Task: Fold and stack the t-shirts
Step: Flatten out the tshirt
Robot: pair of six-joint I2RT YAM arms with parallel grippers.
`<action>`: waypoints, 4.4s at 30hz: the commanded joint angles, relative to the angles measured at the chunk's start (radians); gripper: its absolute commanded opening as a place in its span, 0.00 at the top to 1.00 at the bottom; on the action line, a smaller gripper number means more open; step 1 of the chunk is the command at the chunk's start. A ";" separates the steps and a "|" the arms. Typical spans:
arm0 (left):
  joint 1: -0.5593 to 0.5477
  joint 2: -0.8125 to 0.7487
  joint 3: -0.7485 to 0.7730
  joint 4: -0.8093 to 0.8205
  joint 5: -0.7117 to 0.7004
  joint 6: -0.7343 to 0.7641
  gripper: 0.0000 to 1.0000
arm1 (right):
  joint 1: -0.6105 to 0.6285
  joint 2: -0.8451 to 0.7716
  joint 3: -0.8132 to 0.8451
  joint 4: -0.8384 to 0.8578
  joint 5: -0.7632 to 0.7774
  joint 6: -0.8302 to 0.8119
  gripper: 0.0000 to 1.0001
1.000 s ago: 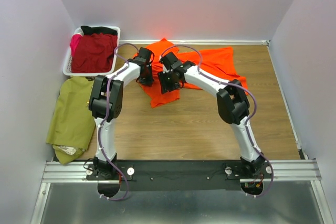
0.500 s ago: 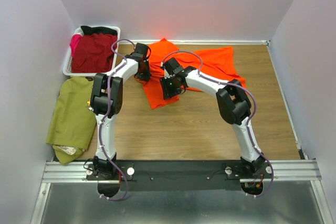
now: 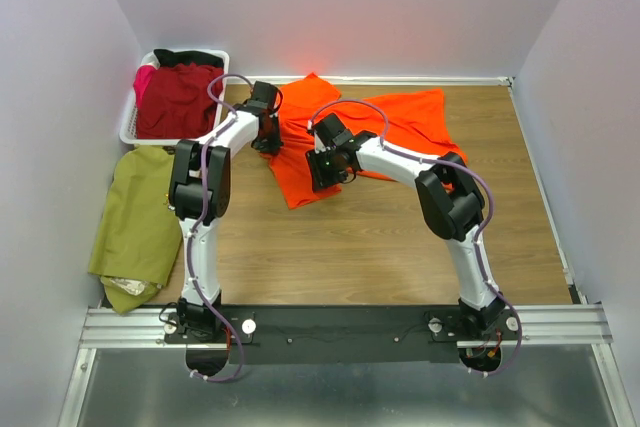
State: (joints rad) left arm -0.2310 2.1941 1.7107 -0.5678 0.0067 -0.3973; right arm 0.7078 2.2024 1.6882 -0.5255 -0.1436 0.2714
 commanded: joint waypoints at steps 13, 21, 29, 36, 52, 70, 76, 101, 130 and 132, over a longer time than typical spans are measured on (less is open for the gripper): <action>-0.201 -0.474 -0.376 -0.086 -0.094 0.026 0.73 | 0.012 -0.043 0.054 -0.093 0.272 0.071 0.44; -0.315 -0.513 -0.499 -0.058 -0.036 -0.037 0.72 | -0.137 -0.108 -0.022 -0.139 0.354 0.169 0.42; -0.346 -0.488 -0.543 -0.027 -0.022 -0.048 0.73 | -0.254 -0.162 -0.081 -0.140 0.384 0.144 0.42; -0.358 -0.464 -0.577 -0.006 0.019 -0.041 0.71 | -0.278 -0.179 -0.108 -0.140 0.383 0.150 0.42; -0.360 -0.366 -0.625 0.086 0.004 -0.037 0.69 | -0.311 -0.225 -0.128 -0.142 0.398 0.149 0.42; -0.360 -0.362 -0.640 0.036 -0.141 -0.038 1.00 | -0.409 -0.371 -0.268 -0.168 0.460 0.160 0.43; -0.357 -0.464 -0.616 -0.063 -0.310 -0.112 1.00 | -0.485 -0.495 -0.433 -0.183 0.507 0.186 0.43; -0.235 -0.557 -0.557 -0.225 -0.565 -0.281 1.00 | -0.607 -0.529 -0.619 -0.148 0.472 0.252 0.46; -0.212 -0.497 -0.556 -0.178 -0.513 -0.233 1.00 | -0.607 -0.425 -0.630 -0.051 0.446 0.229 0.88; -0.209 -0.499 -0.553 -0.178 -0.513 -0.230 1.00 | -0.608 -0.432 -0.630 -0.053 0.450 0.229 0.99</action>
State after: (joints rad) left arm -0.4515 1.6867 1.1408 -0.7574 -0.5114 -0.6353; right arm 0.1028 1.7412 1.0618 -0.5926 0.2993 0.5018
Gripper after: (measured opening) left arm 0.009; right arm 0.160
